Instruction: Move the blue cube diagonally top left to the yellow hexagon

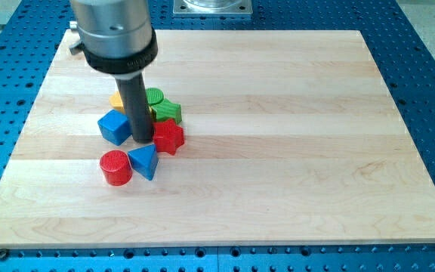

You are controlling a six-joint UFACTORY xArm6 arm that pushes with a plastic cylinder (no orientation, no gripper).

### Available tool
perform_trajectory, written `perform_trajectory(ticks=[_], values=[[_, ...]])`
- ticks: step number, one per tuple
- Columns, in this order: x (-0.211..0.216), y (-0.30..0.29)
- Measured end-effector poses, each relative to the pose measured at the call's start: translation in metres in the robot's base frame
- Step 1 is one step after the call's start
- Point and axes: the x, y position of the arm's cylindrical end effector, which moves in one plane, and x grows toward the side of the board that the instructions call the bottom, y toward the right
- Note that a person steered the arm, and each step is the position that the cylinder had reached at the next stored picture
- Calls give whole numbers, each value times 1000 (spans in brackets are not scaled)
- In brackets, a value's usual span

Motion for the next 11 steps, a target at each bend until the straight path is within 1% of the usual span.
perform_trajectory(ticks=[1,2,3,4,5,6,7,8,9,10,11], values=[[-15,-24],[4,-12],[11,-16],[12,-64],[-58,-73],[-112,-91],[-78,-79],[-112,-122],[-104,-124],[-98,-170],[-156,-173]])
